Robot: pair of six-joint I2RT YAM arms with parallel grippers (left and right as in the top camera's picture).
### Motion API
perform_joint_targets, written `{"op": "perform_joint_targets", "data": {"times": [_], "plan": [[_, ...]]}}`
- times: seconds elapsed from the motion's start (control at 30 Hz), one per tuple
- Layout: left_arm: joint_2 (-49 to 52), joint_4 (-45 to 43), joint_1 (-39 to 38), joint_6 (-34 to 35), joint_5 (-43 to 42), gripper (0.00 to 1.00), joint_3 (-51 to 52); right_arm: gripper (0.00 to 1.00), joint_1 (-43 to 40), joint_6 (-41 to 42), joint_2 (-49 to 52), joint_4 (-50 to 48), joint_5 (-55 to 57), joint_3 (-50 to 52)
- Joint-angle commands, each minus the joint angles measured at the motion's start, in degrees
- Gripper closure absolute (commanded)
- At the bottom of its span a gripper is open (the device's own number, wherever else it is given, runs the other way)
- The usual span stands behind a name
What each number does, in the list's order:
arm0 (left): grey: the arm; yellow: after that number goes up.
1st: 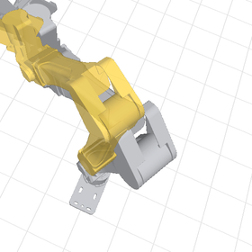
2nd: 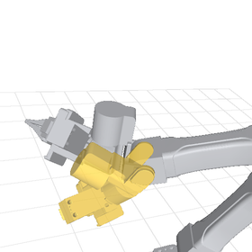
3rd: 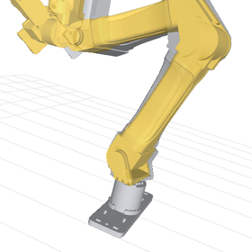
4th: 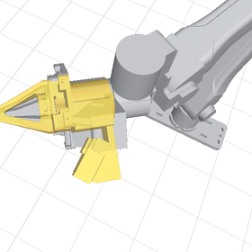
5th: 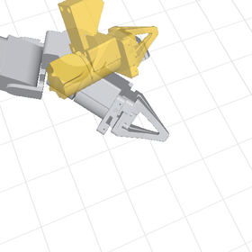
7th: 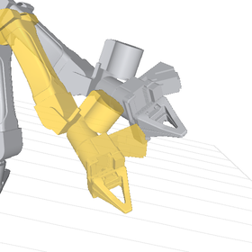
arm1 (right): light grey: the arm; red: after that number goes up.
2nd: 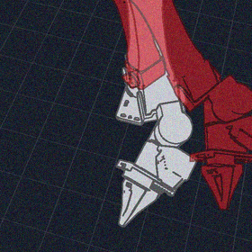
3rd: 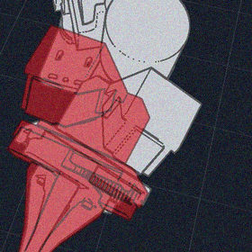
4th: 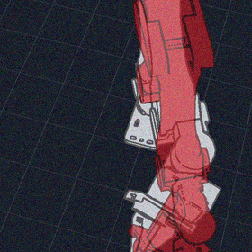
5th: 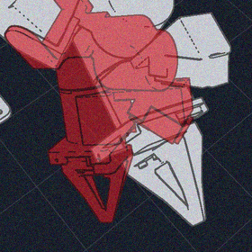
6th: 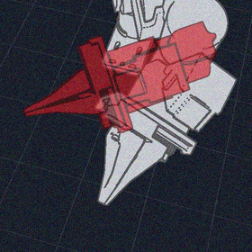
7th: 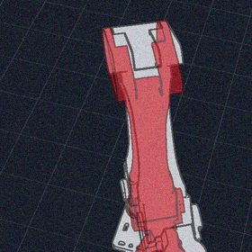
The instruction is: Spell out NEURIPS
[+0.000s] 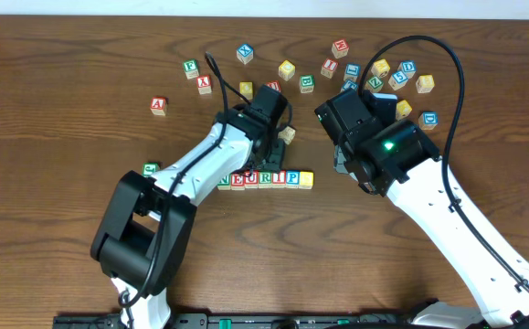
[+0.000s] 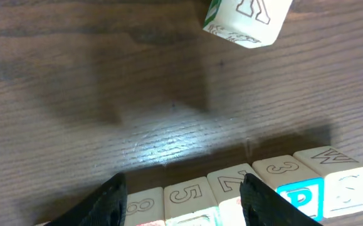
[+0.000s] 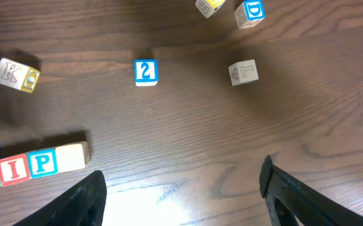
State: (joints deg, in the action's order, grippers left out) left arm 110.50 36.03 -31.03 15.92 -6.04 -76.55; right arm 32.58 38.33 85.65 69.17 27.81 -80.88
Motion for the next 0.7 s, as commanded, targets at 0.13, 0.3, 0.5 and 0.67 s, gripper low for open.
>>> {"op": "perform_joint_targets", "data": {"times": [0.13,0.3,0.5,0.67], "plan": [[0.1,0.8,-0.9,2.3,3.0,0.43,-0.5,0.26,-0.2,-0.3,-0.6,0.1,0.3,-1.0],[0.1,1.2,-0.9,4.4,4.0,0.43,0.0,0.26,-0.2,-0.3,-0.6,0.1,0.3,-1.0],[0.1,1.4,-0.9,5.5,4.0,0.44,0.6,0.26,-0.2,-0.3,-0.6,0.1,0.3,-1.0],[0.2,1.4,-1.0,7.3,4.0,0.44,1.6,0.26,-0.2,-0.3,-0.6,0.1,0.3,-1.0]]}}
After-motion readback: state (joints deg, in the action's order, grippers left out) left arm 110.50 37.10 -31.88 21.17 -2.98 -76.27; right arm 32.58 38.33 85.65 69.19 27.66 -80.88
